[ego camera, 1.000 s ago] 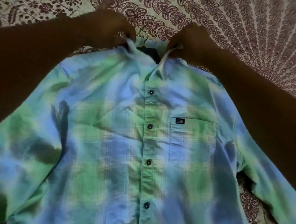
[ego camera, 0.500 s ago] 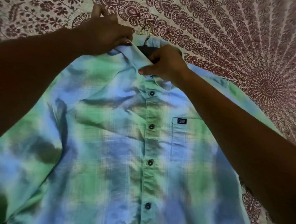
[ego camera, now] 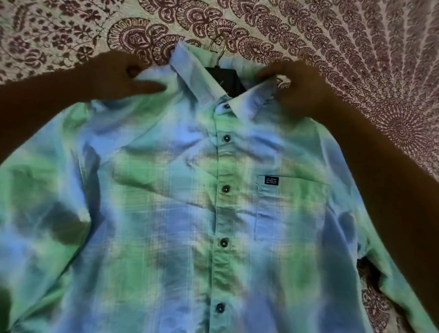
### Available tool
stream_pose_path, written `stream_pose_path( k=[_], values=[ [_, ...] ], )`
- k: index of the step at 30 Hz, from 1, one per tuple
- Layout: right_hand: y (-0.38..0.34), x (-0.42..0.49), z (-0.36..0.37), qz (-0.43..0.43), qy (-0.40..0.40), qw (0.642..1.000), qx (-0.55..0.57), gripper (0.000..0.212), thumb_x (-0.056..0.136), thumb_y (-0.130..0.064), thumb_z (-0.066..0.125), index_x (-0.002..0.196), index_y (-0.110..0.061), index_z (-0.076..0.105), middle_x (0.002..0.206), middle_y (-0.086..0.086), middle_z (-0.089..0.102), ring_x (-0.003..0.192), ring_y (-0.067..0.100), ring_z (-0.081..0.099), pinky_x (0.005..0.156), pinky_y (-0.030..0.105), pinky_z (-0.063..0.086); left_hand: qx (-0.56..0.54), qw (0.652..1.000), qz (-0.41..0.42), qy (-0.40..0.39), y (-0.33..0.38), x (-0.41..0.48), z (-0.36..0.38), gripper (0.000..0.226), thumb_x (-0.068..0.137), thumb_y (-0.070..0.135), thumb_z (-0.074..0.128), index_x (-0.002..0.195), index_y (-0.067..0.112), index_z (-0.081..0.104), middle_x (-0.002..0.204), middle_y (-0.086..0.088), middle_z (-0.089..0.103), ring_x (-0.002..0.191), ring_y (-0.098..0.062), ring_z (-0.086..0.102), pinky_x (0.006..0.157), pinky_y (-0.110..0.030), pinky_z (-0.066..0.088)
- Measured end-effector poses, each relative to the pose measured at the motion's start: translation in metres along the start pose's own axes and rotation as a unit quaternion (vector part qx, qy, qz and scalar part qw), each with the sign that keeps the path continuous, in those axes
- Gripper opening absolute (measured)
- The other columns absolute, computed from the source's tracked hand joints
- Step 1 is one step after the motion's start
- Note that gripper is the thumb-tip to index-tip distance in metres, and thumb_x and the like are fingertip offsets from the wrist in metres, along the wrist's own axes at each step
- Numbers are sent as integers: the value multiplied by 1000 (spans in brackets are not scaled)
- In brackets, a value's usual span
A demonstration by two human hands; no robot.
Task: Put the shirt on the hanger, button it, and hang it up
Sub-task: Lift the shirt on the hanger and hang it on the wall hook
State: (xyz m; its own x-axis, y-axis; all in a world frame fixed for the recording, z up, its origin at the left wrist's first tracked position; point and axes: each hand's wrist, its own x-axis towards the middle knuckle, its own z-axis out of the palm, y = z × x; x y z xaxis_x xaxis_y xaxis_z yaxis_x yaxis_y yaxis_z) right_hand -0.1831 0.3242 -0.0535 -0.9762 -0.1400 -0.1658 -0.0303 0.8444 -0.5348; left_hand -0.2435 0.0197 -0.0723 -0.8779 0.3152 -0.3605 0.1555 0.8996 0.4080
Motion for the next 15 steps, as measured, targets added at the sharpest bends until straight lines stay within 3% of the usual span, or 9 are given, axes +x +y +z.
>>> stream_pose_path(
  k=[2, 5, 7, 9, 12, 14, 15],
  values=[
    [5, -2, 1, -45, -54, 996, -63, 38, 80, -23, 57, 114, -6, 64, 117, 16, 63, 110, 29, 56, 89, 28, 39, 3, 999, 41, -10, -8, -7, -1, 41, 81, 47, 63, 91, 7, 61, 80, -16, 57, 66, -23, 50, 60, -29, 26],
    [-1, 9, 6, -38, 31, 994, -96, 27, 84, -25, 56, 101, -7, 68, 105, 19, 64, 100, 34, 57, 84, 40, 45, 8, 992, 43, 115, -22, -2, -1, 42, 83, 38, 66, 100, -1, 61, 88, -21, 58, 81, -29, 51, 70, -33, 34],
    [-3, 16, 11, -32, 72, 991, -111, 30, 82, -28, 52, 103, -12, 66, 109, 18, 61, 103, 34, 55, 86, 41, 45, 33, 995, -5, 96, -31, 3, 0, 49, 76, 40, 70, 107, 4, 58, 98, -22, 61, 89, -32, 56, 83, -39, 43],
    [-1, 21, 17, -28, 63, 994, -87, 31, 86, -24, 56, 115, -15, 61, 124, 16, 52, 113, 32, 49, 93, 39, 42, 39, 996, 3, 86, -27, 2, 0, 63, 74, 52, 68, 117, 8, 53, 108, -23, 61, 101, -37, 58, 92, -42, 44],
    [-1, 15, 23, 20, 121, 992, -31, 57, 86, -34, 57, 138, -17, 40, 144, 17, 34, 128, 34, 39, 106, 46, 35, 113, 965, 136, 192, -1, -8, 11, 66, 84, 52, 37, 138, 14, 34, 140, -21, 41, 131, -38, 36, 108, -52, 27],
    [-1, 2, 32, 39, 138, 988, -61, 73, 87, -53, 47, 146, -17, 23, 153, 19, 18, 140, 37, 20, 113, 56, 20, 164, 954, 162, 189, 20, -26, 30, 67, 89, 54, 27, 146, 19, 18, 154, -15, 17, 142, -36, 13, 111, -61, 9],
    [1, -5, 38, 36, 103, 989, -98, 78, 87, -59, 41, 148, -18, 14, 156, 18, 7, 143, 38, 9, 114, 58, 11, 205, 948, 173, 171, 26, -35, 43, 70, 89, 60, 21, 147, 22, 12, 156, -15, 10, 143, -37, 8, 109, -65, 7]
  ],
)
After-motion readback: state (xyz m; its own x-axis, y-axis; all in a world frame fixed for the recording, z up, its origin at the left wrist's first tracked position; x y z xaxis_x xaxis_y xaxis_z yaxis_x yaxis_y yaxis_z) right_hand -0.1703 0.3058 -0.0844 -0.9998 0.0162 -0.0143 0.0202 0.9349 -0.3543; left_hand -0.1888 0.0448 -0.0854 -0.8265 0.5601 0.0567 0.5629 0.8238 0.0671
